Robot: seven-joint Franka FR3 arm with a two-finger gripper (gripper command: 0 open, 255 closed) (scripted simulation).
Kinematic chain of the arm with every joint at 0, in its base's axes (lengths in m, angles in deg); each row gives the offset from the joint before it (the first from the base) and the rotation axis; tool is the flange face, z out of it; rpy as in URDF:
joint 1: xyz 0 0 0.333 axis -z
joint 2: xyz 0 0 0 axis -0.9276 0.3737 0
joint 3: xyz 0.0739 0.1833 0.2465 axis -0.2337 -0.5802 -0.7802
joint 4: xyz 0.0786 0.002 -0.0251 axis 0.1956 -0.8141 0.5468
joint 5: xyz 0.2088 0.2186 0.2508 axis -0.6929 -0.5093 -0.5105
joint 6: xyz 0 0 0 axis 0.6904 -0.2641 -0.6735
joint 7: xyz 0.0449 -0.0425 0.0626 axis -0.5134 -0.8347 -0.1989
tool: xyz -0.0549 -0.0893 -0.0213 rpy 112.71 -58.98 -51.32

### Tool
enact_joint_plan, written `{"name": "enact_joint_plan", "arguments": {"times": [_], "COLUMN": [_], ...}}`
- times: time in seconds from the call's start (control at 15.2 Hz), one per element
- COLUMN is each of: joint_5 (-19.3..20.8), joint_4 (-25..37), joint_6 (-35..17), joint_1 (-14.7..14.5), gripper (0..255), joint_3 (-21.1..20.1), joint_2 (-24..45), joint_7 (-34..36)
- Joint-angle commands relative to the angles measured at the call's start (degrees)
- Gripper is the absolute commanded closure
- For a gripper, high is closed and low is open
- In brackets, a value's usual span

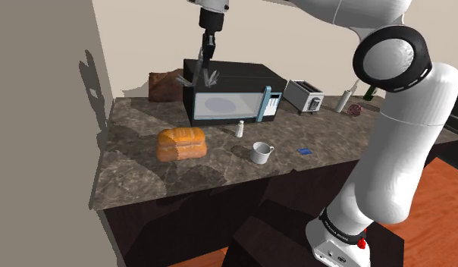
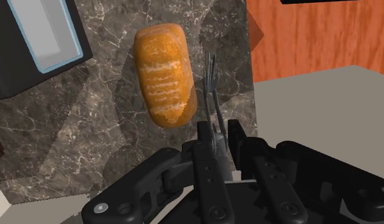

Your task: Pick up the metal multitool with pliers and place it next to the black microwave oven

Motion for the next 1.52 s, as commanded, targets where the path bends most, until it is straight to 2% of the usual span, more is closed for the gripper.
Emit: {"name": "enact_joint_plan", "arguments": {"times": [0.0, 0.4, 0.73, 1.06, 1.32, 1.45], "joint_5": [-0.4, -1.5, -2.6, -4.0, -5.4, -5.1], "joint_4": [-0.1, 1.3, 5.3, 12.6, 21.8, 17.7], "joint_6": [0.1, 0.8, 2.3, 5.0, 8.6, 6.0], "joint_1": [1.8, 6.8, 11.2, 16.0, 20.2, 19.9], "gripper": [255, 255, 255, 255, 255, 255], "joint_3": [1.0, 3.8, 5.9, 7.8, 8.8, 8.8], "joint_2": [-0.2, 0.8, 3.6, 8.5, 14.3, 12.8], "joint_7": [-2.7, -10.4, -16.7, -22.7, -26.9, -27.0]}}
